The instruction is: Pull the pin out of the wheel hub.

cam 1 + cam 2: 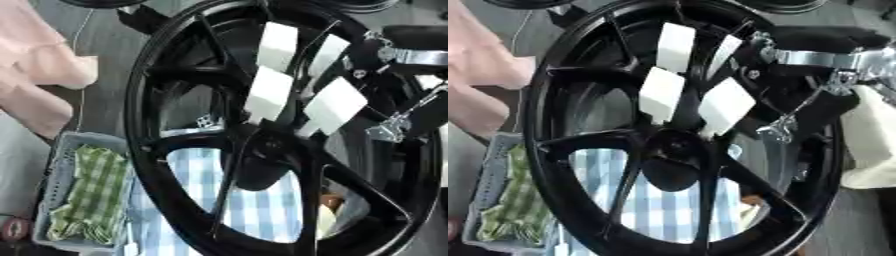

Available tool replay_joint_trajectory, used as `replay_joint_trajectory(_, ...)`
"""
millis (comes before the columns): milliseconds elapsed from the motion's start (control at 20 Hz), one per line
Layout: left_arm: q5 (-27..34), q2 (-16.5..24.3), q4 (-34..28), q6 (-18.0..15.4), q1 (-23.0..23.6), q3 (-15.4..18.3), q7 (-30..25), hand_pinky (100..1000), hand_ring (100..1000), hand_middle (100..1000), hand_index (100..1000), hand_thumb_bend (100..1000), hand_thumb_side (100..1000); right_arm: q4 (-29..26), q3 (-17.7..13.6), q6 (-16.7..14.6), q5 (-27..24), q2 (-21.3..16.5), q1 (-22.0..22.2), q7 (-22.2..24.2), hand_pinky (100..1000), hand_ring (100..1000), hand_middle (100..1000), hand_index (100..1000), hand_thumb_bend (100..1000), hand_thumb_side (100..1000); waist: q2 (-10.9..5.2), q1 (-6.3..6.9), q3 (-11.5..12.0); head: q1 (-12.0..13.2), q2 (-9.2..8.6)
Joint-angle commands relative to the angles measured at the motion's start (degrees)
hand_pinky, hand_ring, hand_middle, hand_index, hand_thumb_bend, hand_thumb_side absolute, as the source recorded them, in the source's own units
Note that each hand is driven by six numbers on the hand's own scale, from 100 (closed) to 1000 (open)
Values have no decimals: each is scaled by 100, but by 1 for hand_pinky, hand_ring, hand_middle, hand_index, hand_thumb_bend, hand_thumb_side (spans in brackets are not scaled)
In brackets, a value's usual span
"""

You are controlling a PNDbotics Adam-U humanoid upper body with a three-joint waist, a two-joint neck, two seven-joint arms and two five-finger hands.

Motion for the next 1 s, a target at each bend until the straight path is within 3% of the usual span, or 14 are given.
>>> replay_joint_trajectory(50, 3, 66, -116, -1, -5, 32, -4, 868, 704, 663, 789, 174, 792, -7, -157, -20, -135, -204, -106, 28, 114, 116, 412, 507, 100, 100, -174, 39, -15, 7, -5)
replay_joint_trajectory(550, 11, 97, -116, 8, 48, 46, -6, 869, 705, 664, 789, 173, 787, -7, -345, -95, -452, -369, -171, 133, 113, 116, 413, 500, 100, 100, -309, 67, -109, 37, 56)
replay_joint_trajectory(1000, 8, 107, -116, 20, 120, 58, 16, 869, 704, 666, 789, 173, 784, -7, -688, -154, -1031, -629, -31, 85, 119, 117, 408, 497, 100, 100, -423, 123, -262, -26, 110)
